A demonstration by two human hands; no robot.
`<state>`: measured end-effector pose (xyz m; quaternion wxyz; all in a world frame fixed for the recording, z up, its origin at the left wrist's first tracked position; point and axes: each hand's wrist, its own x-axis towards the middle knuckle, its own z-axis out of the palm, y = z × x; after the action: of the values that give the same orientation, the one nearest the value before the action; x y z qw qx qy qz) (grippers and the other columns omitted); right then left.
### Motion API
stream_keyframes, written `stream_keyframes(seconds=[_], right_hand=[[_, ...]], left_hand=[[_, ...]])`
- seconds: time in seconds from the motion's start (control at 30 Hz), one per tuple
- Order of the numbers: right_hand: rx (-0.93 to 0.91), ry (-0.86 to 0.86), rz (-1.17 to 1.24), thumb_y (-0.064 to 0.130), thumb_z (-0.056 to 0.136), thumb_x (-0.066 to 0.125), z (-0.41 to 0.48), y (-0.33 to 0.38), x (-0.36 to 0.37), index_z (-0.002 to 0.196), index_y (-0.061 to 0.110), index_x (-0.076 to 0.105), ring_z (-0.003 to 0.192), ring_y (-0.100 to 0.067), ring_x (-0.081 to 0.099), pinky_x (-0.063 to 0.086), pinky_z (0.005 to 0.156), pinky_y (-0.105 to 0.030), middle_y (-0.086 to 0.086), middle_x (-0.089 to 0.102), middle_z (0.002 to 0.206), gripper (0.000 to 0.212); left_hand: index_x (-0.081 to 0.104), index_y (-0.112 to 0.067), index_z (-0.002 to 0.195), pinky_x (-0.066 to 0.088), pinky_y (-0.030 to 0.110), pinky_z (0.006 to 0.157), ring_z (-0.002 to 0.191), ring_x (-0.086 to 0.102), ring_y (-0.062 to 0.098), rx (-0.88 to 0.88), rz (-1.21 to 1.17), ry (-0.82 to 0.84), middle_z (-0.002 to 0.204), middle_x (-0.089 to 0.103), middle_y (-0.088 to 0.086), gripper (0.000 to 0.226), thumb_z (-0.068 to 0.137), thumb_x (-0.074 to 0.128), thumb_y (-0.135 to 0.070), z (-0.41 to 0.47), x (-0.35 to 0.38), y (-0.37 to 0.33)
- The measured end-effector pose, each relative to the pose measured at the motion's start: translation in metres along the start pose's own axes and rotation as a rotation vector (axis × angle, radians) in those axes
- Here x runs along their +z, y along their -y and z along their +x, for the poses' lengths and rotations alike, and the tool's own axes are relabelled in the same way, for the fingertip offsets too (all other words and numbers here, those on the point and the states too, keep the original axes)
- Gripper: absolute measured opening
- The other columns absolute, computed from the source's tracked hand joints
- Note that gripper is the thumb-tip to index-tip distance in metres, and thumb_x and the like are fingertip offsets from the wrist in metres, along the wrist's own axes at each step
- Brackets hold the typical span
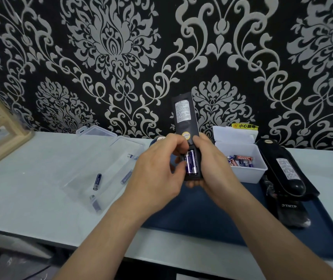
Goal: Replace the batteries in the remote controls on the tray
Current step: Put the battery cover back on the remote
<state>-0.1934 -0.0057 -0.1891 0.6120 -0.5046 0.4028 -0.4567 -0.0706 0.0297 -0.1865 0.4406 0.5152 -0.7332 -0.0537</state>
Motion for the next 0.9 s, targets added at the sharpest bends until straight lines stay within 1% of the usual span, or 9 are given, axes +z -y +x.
stream_keyframes(seconds=[0.1,0.2,0.27,0.43,0.53,0.63,0.73,0.8,0.9], right_hand=[[-0.009,-0.003,-0.035,0.031,0.103,0.035,-0.001,0.001,0.002,0.087,0.029,0.055,0.054,-0.013,0.056,0.041,0.041,-0.027,-0.004,0.059,0.074,0.026],[-0.033,-0.021,-0.13,0.033,0.103,0.036,-0.002,-0.001,0.003,0.084,0.028,0.051,0.056,-0.013,0.055,0.041,0.04,-0.027,-0.002,0.057,0.073,0.024],[-0.069,-0.022,-0.188,0.034,0.102,0.035,-0.002,-0.004,0.005,0.085,0.025,0.05,0.06,-0.016,0.055,0.041,0.04,-0.027,-0.003,0.057,0.076,0.024],[-0.129,-0.032,-0.234,0.033,0.103,0.034,-0.001,-0.009,0.01,0.09,0.02,0.049,0.054,-0.016,0.053,0.041,0.041,-0.029,-0.004,0.054,0.071,0.024],[-0.079,-0.047,-0.131,0.032,0.103,0.035,0.0,-0.006,0.011,0.087,0.019,0.05,0.055,-0.015,0.054,0.041,0.043,-0.029,-0.004,0.054,0.069,0.025],[0.006,-0.053,0.038,0.035,0.103,0.038,0.0,-0.003,0.01,0.089,0.022,0.054,0.067,-0.016,0.06,0.047,0.053,-0.032,-0.003,0.06,0.075,0.025],[0.059,-0.031,0.175,0.033,0.104,0.04,-0.001,-0.001,0.008,0.09,0.024,0.059,0.067,-0.013,0.065,0.05,0.051,-0.029,0.0,0.066,0.077,0.025],[0.083,-0.033,0.248,0.032,0.104,0.039,0.0,-0.001,0.008,0.098,0.021,0.061,0.065,-0.013,0.067,0.052,0.051,-0.029,-0.003,0.07,0.08,0.025],[0.105,-0.055,0.297,0.036,0.104,0.04,0.001,0.002,0.005,0.113,0.015,0.059,0.063,-0.018,0.065,0.049,0.05,-0.03,-0.012,0.068,0.085,0.03]], left_hand=[[0.056,-0.022,0.097,0.053,0.031,0.073,0.087,0.058,0.005,-0.034,-0.012,-0.004,0.091,0.062,-0.014,0.024,0.08,0.065,-0.007,0.001,0.001,0.0],[0.056,-0.024,0.093,0.046,0.015,0.07,0.083,0.058,0.002,-0.09,-0.031,-0.001,0.084,0.062,-0.015,0.024,0.08,0.066,-0.007,0.003,0.001,-0.001],[0.054,-0.027,0.089,0.042,0.011,0.068,0.078,0.058,0.003,-0.139,-0.068,-0.003,0.079,0.062,-0.014,0.024,0.081,0.066,-0.009,0.004,0.001,-0.003],[0.054,-0.026,0.087,0.048,0.028,0.064,0.066,0.054,0.017,-0.185,-0.216,-0.05,0.068,0.055,-0.002,0.023,0.085,0.061,-0.004,0.006,0.001,-0.007],[0.053,-0.03,0.09,0.048,0.026,0.058,0.059,0.05,0.013,-0.182,-0.247,-0.042,0.068,0.05,-0.003,0.031,0.082,0.063,-0.002,0.003,0.005,-0.012],[0.053,-0.033,0.094,0.048,0.024,0.059,0.063,0.052,0.011,-0.231,-0.288,-0.076,0.076,0.055,-0.007,0.036,0.078,0.07,-0.006,0.002,0.011,-0.013],[0.054,-0.033,0.095,0.049,0.019,0.062,0.065,0.056,0.011,-0.252,-0.224,-0.092,0.078,0.06,-0.008,0.037,0.076,0.073,-0.007,0.004,0.01,-0.014],[0.057,-0.033,0.094,0.05,0.019,0.064,0.065,0.059,0.008,-0.286,-0.225,-0.091,0.077,0.064,-0.007,0.037,0.076,0.074,-0.006,0.004,0.008,-0.017],[0.059,-0.024,0.098,0.054,0.026,0.067,0.071,0.066,0.013,-0.461,-0.617,-0.196,0.076,0.068,0.001,0.034,0.08,0.067,0.004,0.01,0.002,-0.02]])
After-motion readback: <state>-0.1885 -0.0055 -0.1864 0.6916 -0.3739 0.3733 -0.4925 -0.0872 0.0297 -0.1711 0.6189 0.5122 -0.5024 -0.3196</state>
